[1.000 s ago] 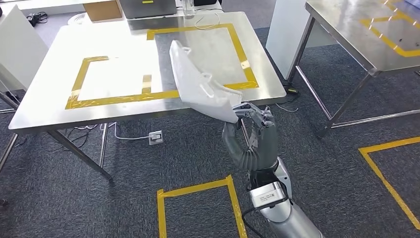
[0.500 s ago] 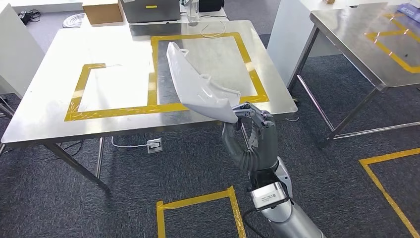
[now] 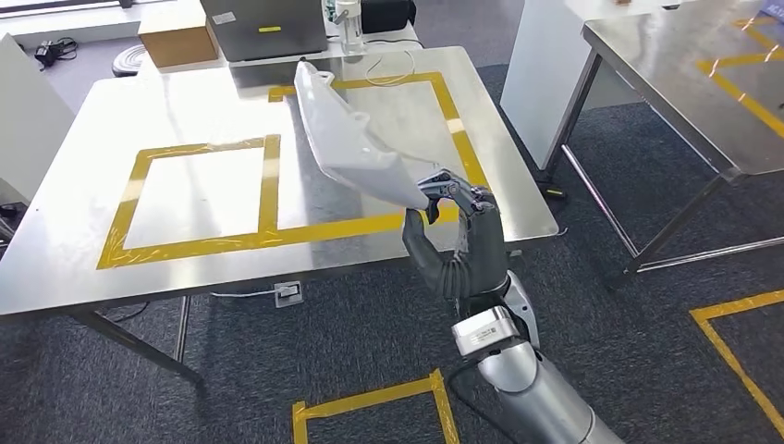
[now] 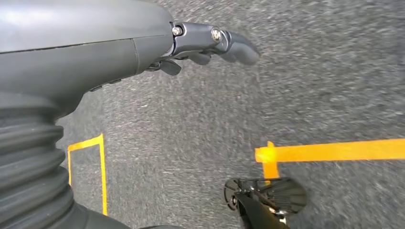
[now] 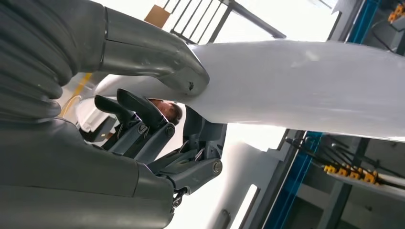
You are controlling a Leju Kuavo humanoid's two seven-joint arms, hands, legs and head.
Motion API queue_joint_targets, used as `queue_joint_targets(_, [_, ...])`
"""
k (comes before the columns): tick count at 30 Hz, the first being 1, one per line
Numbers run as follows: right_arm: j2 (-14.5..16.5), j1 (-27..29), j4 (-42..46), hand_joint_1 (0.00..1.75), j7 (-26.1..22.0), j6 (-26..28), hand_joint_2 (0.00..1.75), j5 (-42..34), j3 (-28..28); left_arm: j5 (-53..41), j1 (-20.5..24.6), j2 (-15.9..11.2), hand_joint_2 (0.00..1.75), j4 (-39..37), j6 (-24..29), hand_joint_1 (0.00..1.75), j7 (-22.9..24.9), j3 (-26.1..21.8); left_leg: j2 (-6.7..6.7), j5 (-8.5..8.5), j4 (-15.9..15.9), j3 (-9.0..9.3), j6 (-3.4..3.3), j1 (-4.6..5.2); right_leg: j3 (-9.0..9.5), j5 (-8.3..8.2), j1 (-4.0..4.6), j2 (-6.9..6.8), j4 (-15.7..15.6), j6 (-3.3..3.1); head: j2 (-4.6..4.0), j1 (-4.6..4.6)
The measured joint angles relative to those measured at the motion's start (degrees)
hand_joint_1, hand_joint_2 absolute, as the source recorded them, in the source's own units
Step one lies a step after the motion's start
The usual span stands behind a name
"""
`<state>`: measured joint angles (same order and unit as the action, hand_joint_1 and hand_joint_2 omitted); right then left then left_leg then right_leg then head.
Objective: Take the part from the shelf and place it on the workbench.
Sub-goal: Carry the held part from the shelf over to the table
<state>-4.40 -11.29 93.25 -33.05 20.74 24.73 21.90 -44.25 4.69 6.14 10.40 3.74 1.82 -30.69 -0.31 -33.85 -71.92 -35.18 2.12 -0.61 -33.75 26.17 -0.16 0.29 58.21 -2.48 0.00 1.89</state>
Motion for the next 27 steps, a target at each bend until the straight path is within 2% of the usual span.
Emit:
queue_joint_targets(1, [-0.01, -0.67, -0.61, 1.75, 0.31, -0.45, 1.75, -0.13, -0.03, -0.23, 0.04, -0.01, 1.75, 0.0, -0.15, 0.0, 0.16, 0.0, 0.0, -1.62, -2.25, -2.21, 0.02, 0.01, 0.56, 0.55, 0.07, 0.06, 0.0, -0.07, 0.0, 0.01])
queue_joint_targets(2, [-0.01, -1.27, -1.24, 1.75, 0.53, -0.77, 1.75, -0.22, -0.09, -0.44, 0.02, -0.02, 1.75, 0.0, -0.22, 0.0, 0.33, 0.0, 0.0, -2.68, -2.95, -3.69, -0.05, 0.03, 1.26, 1.14, 0.15, 0.14, 0.0, -0.12, 0.0, 0.01])
queue_joint_targets(3, [-0.01, -1.91, -1.97, 1.75, 0.67, -1.03, 1.75, -0.31, -0.18, -0.6, 0.01, -0.03, 1.75, 0.01, -0.26, 0.0, 0.48, 0.0, 0.0, -2.57, -2.0, -4.39, -0.2, 0.06, 2.09, 1.78, 0.23, 0.2, 0.01, -0.15, 0.0, 0.0])
queue_joint_targets(4, [-0.01, -2.68, -2.76, 1.75, 0.74, -1.23, 1.75, -0.39, -0.3, -0.76, 0.05, -0.04, 1.75, 0.01, -0.3, 0.0, 0.58, 0.0, 0.01, -0.86, 0.56, -4.33, -0.45, 0.1, 3.0, 2.45, 0.29, 0.24, 0.01, -0.12, 0.0, 0.01])
queue_joint_targets(6, [-0.01, -4.49, -4.5, 1.75, 0.91, -1.61, 1.75, -0.45, -0.58, -0.96, 0.17, -0.06, 1.75, 0.02, -0.31, 0.0, 0.71, 0.01, 0.02, 5.38, 7.63, -3.24, -1.05, 0.34, 4.6, 3.81, 0.44, 0.26, 0.13, 0.1, 0.0, 0.0])
queue_joint_targets(7, [-0.01, -5.4, -5.38, 1.75, 0.99, -1.73, 1.75, -0.46, -0.73, -1.04, 0.26, -0.06, 1.75, 0.02, -0.31, 0.0, 0.77, 0.02, 0.03, 7.46, 10.04, -2.64, -1.36, 0.48, 5.13, 4.48, 0.55, 0.32, 0.22, 0.37, 0.0, -0.04])
queue_joint_targets(8, [-0.02, -6.21, -6.25, 1.75, 1.15, -1.87, 1.75, -0.49, -0.9, -1.12, 0.3, -0.04, 1.75, 0.02, -0.31, 0.0, 0.86, 0.06, 0.03, 8.71, 11.34, -2.29, -1.62, 0.6, 5.56, 5.08, 0.64, 0.37, 0.31, 0.72, 0.0, -0.08])
queue_joint_targets(11, [-0.11, -10.31, -10.2, 1.75, 1.55, -2.74, 1.75, -0.61, -1.26, -1.46, 0.56, 0.15, 1.75, 0.04, -0.32, 0.0, 1.17, 0.31, 0.04, 8.54, 11.9, -1.09, -2.59, 0.39, 5.91, 5.4, 0.75, 0.51, 1.86, 1.72, 0.0, -0.07])
queue_joint_targets(13, [-0.22, -14.79, -14.59, 1.75, 2.17, -3.58, 1.75, -0.61, -1.5, -1.81, 1.23, 0.23, 1.75, 0.11, -0.33, 0.0, 1.34, 0.39, 0.11, 8.14, 12.25, 0.1, -3.21, 0.15, 3.84, 5.55, 0.63, 0.31, 5.69, 2.31, 0.0, -0.03])
queue_joint_targets(14, [-0.25, -17.25, -17.26, 1.75, 2.81, -4.02, 1.75, -0.36, -1.6, -1.96, 1.63, 0.22, 1.75, 0.16, -0.34, 0.0, 1.44, 0.42, 0.11, 7.86, 12.41, 0.51, -3.4, 0.11, 1.56, 6.28, 0.45, 0.16, 8.94, 2.67, 0.0, 0.01])
queue_joint_targets(16, [-0.15, -22.34, -23.48, 1.75, 4.6, -4.81, 1.75, 0.87, -1.58, -2.19, 2.3, 0.16, 1.75, 0.23, -0.47, 0.0, 1.6, 0.55, 0.02, 7.24, 12.49, 1.18, -3.53, 0.07, -3.85, 8.93, 0.08, 0.01, 15.55, 3.34, 0.0, 0.09])
queue_joint_targets(17, [-0.07, -24.86, -26.74, 1.75, 5.56, -5.19, 1.75, 1.65, -1.54, -2.26, 2.48, 0.17, 1.75, 0.24, -0.56, 0.0, 1.64, 0.64, -0.05, 6.86, 12.5, 1.59, -3.47, 0.04, -6.03, 9.94, -0.09, -0.02, 17.32, 3.58, 0.0, 0.1])
queue_joint_targets(18, [0.01, -27.16, -29.81, 1.75, 6.5, -5.47, 1.75, 2.46, -1.51, -2.34, 2.58, 0.19, 1.75, 0.25, -0.68, 0.0, 1.63, 0.73, -0.16, 6.44, 12.49, 2.11, -3.35, -0.01, -7.35, 9.91, -0.21, -0.05, 17.31, 3.66, -0.01, 0.16])
queue_joint_targets(19, [0.1, -29.4, -32.78, 1.75, 7.48, -5.67, 1.75, 3.28, -1.51, -2.44, 2.64, 0.2, 1.75, 0.25, -0.81, 0.0, 1.54, 0.81, -0.3, 5.96, 12.48, 2.76, -3.17, -0.07, -7.82, 8.44, -0.28, -0.07, 15.51, 3.63, 0.0, 0.25])
queue_joint_targets(20, [0.23, -31.62, -35.72, 1.75, 8.45, -5.84, 1.75, 4.08, -1.51, -2.55, 2.7, 0.21, 1.75, 0.26, -0.94, 0.0, 1.39, 0.86, -0.44, 5.4, 12.49, 3.42, -2.97, -0.12, -7.64, 5.52, -0.32, -0.07, 12.26, 3.48, 0.0, 0.32])
queue_joint_targets(21, [0.36, -33.83, -38.84, 1.75, 9.44, -6.0, 1.75, 4.88, -1.5, -2.63, 2.78, 0.22, 1.75, 0.24, -1.12, 0.0, 1.24, 0.92, -0.57, 4.87, 12.45, 3.98, -2.75, -0.12, -7.31, 1.55, -0.3, -0.08, 8.25, 3.25, 0.0, 0.36])
queue_joint_targets(22, [0.49, -36.02, -42.08, 1.75, 10.44, -6.21, 1.75, 5.68, -1.48, -2.7, 2.94, 0.21, 1.75, 0.21, -1.27, 0.0, 1.09, 1.02, -0.72, 4.38, 12.37, 4.3, -2.47, -0.07, -7.1, -1.52, -0.19, -0.11, 4.79, 2.98, 0.0, 0.37])
queue_joint_targets(23, [0.61, -37.99, -45.23, 1.75, 11.64, -6.53, 1.75, 6.48, -1.47, -2.76, 3.13, 0.21, 1.75, 0.19, -1.43, 0.0, 1.04, 1.13, -0.85, 3.88, 12.36, 4.43, -2.14, -0.01, -6.95, -3.75, -0.03, -0.1, 2.42, 2.7, 0.0, 0.31])
queue_joint_targets(24, [0.67, -39.7, -48.17, 1.75, 12.84, -6.88, 1.75, 7.35, -1.46, -2.83, 3.28, 0.2, 1.75, 0.17, -1.57, 0.0, 1.04, 1.23, -0.99, 3.62, 12.23, 4.59, -1.75, 0.04, -6.95, -4.71, 0.11, -0.1, 1.11, 2.36, 0.0, 0.26])
queue_joint_targets(27, [0.91, -44.05, -55.63, 1.75, 15.56, -7.62, 1.75, 9.35, -1.45, -3.14, 3.48, 0.08, 1.75, 0.24, -1.93, 0.0, 1.04, 1.36, -0.92, 2.98, 11.9, 5.11, -0.7, 0.08, -5.69, -4.4, 0.0, -0.17, 0.29, 1.11, 0.0, 0.16])
